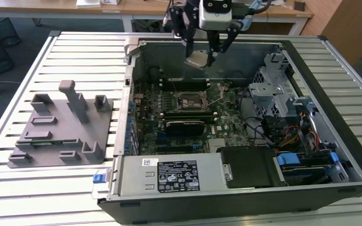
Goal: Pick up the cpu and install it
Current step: 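Place the cpu into insertion slot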
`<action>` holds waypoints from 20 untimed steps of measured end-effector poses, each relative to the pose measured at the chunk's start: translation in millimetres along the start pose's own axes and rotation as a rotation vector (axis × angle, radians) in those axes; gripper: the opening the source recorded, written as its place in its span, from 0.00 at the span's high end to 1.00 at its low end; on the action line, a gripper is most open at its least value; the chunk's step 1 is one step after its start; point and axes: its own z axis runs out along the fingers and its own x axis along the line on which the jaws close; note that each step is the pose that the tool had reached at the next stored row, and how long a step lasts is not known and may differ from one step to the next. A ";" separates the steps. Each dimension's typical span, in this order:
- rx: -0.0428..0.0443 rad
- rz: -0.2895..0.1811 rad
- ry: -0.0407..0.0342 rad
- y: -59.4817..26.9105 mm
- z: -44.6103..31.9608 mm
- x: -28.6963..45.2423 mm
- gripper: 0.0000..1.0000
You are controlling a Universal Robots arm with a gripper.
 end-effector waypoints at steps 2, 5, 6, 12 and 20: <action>-0.0002 0.033 -0.0006 0.0 0.2 0.0 0.47; -0.0004 0.082 -0.0015 0.0 0.6 0.0 0.47; -0.0005 0.098 -0.0017 0.0 0.7 0.0 0.47; -0.0012 0.197 -0.0034 0.0 1.3 0.0 0.47; -0.0021 0.328 -0.0055 -0.2 2.1 0.4 0.47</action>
